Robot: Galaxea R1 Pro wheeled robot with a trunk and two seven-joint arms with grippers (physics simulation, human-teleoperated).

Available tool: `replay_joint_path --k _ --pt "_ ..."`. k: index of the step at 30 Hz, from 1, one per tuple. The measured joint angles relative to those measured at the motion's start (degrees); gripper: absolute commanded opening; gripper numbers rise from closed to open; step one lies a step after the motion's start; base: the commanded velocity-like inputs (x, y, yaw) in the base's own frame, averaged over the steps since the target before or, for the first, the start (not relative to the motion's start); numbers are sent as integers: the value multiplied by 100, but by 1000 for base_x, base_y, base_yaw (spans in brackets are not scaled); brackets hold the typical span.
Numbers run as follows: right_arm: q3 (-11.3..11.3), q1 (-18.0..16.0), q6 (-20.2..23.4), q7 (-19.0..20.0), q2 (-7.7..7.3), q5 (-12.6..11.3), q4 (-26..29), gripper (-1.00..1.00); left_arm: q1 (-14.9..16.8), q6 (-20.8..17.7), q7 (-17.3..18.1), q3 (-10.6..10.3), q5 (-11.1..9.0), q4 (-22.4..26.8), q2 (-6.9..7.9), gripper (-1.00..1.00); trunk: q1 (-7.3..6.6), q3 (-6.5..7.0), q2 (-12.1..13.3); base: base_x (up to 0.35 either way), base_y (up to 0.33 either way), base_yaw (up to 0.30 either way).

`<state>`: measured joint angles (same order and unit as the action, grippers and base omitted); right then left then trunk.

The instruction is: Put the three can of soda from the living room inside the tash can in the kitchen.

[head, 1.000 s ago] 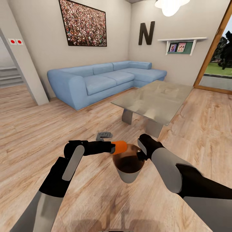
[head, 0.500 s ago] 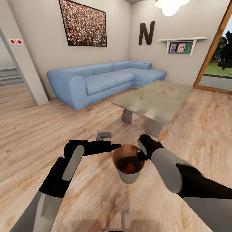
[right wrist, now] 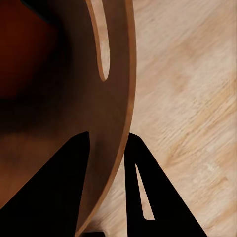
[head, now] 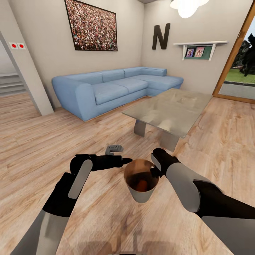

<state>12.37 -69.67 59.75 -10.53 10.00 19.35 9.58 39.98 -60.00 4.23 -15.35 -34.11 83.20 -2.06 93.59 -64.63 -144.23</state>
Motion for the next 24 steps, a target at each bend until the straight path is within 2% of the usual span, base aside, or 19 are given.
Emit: replay_joint_path --k 11,12,16,18,20,23,24 --pt "4 -9 -1 -10 0 -2 59 -100 -7 0 -5 42 16 18 38 100 0 0 0 0 0 0" --pt "8 -9 3 -11 0 -8 75 -100 -8 0 -2 62 21 42 116 100 0 0 0 0 0 0" --pt "4 -9 6 -14 0 9 86 -100 -8 0 3 70 15 56 258 100 0 0 0 0 0 0" --pt "12 -9 4 -10 -3 12 91 -100 -8 0 3 75 23 64 426 100 0 0 0 0 0 0" --pt "49 -10 -6 0 -53 -49 101 -100 -8 0 -12 82 29 96 640 100 0 0 0 0 0 0" --pt "24 -9 0 -1 -119 12 102 -100 -8 0 -29 83 27 111 744 100 0 0 0 0 0 0" --pt "42 -9 -4 10 -184 -17 112 -100 -10 0 -47 84 36 115 829 100 0 0 0 0 0 0"
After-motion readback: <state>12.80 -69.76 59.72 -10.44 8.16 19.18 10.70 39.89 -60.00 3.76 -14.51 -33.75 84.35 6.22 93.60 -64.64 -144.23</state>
